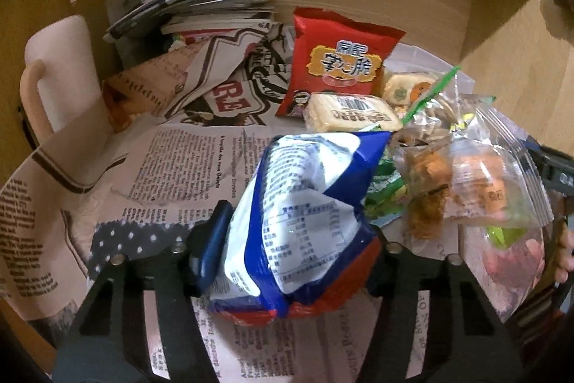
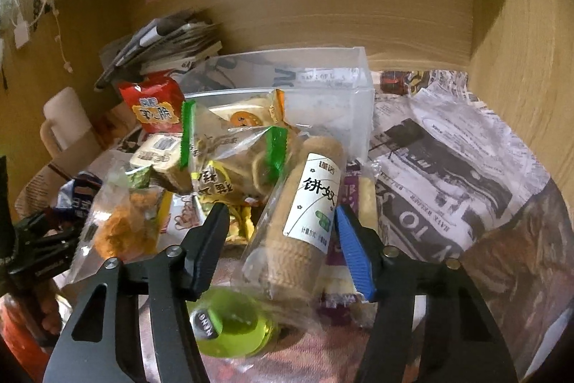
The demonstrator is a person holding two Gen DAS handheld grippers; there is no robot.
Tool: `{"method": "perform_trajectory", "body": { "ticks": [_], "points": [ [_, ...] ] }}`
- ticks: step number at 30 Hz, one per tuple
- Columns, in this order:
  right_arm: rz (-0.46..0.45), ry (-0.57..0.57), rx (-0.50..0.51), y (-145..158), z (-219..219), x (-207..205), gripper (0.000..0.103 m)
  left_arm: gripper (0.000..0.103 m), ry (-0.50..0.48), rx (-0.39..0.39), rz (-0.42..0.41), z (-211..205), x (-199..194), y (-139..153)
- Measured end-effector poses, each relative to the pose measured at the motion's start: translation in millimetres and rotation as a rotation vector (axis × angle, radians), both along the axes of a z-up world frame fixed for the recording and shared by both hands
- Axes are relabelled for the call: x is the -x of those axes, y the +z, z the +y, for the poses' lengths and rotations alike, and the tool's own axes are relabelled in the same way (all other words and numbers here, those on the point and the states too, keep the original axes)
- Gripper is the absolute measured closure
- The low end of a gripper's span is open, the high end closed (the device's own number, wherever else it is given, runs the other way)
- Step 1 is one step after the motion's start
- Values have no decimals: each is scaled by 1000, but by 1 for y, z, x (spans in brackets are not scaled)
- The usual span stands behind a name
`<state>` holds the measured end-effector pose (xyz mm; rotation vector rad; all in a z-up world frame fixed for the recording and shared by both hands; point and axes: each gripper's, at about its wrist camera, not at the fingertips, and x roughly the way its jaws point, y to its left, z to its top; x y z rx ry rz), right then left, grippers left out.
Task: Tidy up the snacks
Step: 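Grasp the blue-white chip bag with the left gripper while the right gripper grasps the beige biscuit tube, then carry both snacks into the clear plastic box and open both grippers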
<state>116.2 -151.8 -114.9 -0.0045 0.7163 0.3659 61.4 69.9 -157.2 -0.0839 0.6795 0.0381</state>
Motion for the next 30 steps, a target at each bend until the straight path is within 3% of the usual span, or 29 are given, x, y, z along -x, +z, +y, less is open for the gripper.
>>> {"method": "perform_trajectory", "body": {
  "ticks": [7,16,19,22,30],
  "points": [
    [38,-24,0,-4,-11,-16,64,49,5,30,7,5,-3,6],
    [22,28,147,-7,5,-22,60,49,31,48,-28,12,-4,23],
    [13,34,181,-9,5,-24,63,49,32,32,-49,10,-5,31],
    [20,28,169,-7,1,-25,71,49,29,29,-75,9,-7,42],
    [30,1,105,3,-21,-25,72,49,25,-4,-145,3,-16,69]
  ]
}}
